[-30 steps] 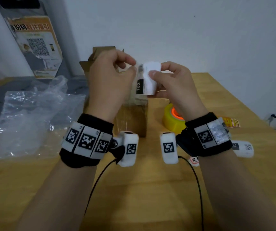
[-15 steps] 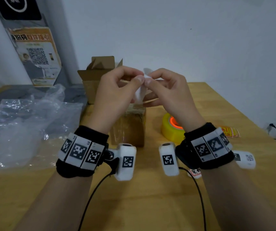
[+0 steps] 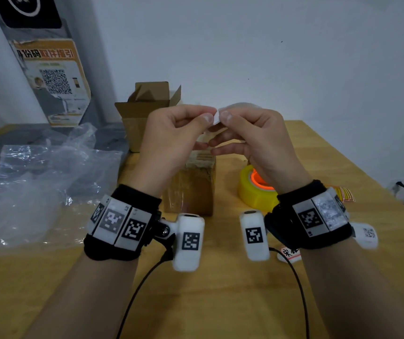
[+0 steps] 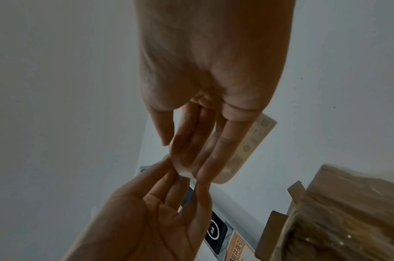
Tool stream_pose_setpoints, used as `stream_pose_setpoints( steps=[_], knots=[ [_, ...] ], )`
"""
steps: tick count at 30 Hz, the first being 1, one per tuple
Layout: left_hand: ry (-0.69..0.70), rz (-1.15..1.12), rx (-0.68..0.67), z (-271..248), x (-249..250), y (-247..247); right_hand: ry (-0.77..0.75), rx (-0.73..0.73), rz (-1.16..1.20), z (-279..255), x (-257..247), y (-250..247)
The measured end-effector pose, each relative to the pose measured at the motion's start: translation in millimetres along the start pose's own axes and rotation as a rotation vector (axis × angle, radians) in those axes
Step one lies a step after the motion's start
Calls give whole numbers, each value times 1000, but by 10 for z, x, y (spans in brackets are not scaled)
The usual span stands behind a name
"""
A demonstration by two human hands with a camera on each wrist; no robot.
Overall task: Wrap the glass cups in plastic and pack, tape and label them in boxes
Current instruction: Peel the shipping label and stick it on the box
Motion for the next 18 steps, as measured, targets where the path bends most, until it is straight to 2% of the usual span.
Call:
stream_pose_setpoints(
  steps=[18],
  knots=[
    [-14, 22, -70, -32, 34, 72, -46, 31, 13, -6, -46, -49]
  ],
)
Point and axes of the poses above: each hand's wrist, its own z-axis towards the middle knuckle, its own y-axis out of the palm, x = y × z, the point moved 9 cm from there along z, towards the middle knuckle, and after that the axes turned 7 degrees about y, right-handed, at the moved point
